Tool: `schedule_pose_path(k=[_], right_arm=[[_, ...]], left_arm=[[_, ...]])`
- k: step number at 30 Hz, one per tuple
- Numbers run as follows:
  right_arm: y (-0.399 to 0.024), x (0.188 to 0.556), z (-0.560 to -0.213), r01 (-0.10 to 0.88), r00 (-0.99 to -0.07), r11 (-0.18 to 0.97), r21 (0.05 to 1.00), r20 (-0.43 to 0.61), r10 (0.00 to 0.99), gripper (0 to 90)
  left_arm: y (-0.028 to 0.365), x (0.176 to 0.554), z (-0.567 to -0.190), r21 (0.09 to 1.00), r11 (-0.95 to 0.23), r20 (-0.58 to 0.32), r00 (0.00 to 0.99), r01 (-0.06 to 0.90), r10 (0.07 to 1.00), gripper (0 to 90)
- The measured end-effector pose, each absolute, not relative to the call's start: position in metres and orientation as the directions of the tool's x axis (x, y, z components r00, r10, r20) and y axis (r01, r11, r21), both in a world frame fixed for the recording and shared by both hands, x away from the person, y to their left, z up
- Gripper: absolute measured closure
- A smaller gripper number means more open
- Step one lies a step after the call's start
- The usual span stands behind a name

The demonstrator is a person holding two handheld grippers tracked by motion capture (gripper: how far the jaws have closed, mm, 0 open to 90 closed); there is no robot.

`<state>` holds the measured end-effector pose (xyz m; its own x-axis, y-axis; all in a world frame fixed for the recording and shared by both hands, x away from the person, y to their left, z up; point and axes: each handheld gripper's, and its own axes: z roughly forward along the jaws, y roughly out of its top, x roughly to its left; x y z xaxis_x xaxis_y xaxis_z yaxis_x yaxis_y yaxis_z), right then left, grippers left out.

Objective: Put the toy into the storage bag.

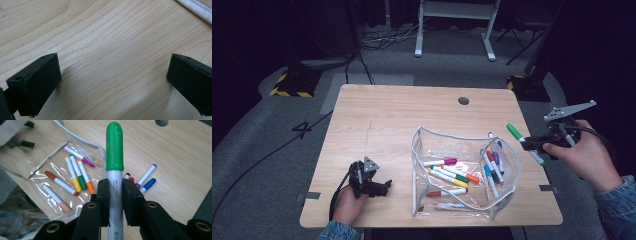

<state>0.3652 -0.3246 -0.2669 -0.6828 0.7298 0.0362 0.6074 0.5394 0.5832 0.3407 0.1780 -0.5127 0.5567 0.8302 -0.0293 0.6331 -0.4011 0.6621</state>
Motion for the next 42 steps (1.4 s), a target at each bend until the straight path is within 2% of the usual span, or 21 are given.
schedule_pose_path(k=[8,19,32,42], right_arm=[[-0.283,0.36,-0.252,0.525,-0.772,0.637,0.565,0.001,0.636,77.1],[-0.225,0.352,-0.258,0.409,-0.876,0.758,0.509,-0.015,0.483,77.1],[-0.164,0.353,-0.301,0.328,-0.938,0.829,0.454,0.054,0.342,77.1],[-0.14,0.353,-0.338,0.288,-0.957,0.866,0.408,0.094,0.274,77.1]], left_arm=[[0.178,0.341,-0.513,0.662,-0.401,-0.03,0.558,0.633,0.829,0.0],[0.178,0.341,-0.513,0.662,-0.4,-0.034,0.558,0.634,0.829,0.0],[0.178,0.341,-0.513,0.662,-0.399,-0.034,0.558,0.634,0.829,0.0],[0.178,0.341,-0.513,0.663,-0.401,-0.027,0.556,0.632,0.831,0.0]])
